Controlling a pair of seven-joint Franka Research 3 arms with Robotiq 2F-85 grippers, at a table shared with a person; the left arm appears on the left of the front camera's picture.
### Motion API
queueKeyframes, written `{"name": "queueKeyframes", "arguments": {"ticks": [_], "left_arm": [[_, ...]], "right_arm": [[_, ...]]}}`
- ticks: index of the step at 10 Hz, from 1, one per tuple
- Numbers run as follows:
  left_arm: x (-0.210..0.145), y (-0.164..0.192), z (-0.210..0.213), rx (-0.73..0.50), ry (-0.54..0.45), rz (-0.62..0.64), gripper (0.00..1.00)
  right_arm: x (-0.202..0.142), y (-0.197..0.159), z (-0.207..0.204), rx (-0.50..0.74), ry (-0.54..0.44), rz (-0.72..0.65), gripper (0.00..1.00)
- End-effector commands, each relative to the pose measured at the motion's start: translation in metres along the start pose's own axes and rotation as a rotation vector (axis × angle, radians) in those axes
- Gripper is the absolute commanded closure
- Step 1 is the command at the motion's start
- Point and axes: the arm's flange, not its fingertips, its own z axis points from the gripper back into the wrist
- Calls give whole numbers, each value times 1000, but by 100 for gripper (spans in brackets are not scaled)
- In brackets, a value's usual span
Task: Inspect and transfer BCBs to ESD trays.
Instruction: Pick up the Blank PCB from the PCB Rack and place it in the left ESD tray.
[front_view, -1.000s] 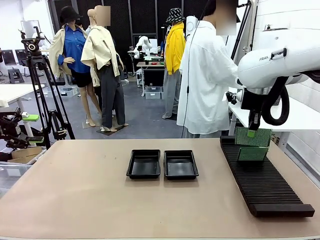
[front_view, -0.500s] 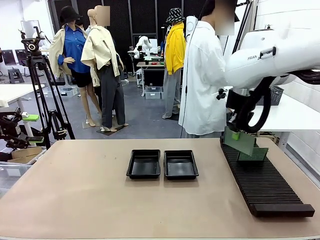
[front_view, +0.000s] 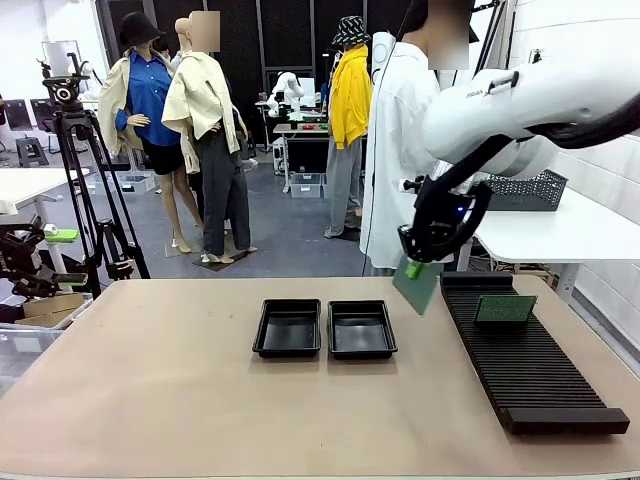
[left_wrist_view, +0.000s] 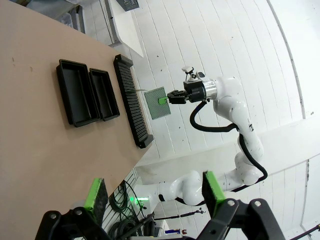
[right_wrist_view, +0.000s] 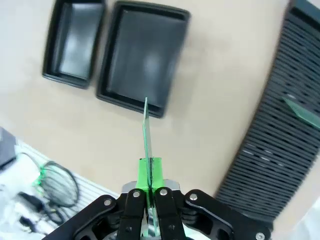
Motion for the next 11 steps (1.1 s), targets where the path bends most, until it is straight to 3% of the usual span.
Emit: {"name": "queueKeyframes", "arguments": {"ticks": [1,7,11], "left_arm": [[0,0,2,5,0,-3,0],[0,0,2,5,0,-3,0],[0,0,2,5,0,-3,0]], "right_arm": [[18,15,-11,77,-42,-66,100],[50,50,-59,237,-144,-221,100],[71,73,-100,319,-116,-280,100]]}}
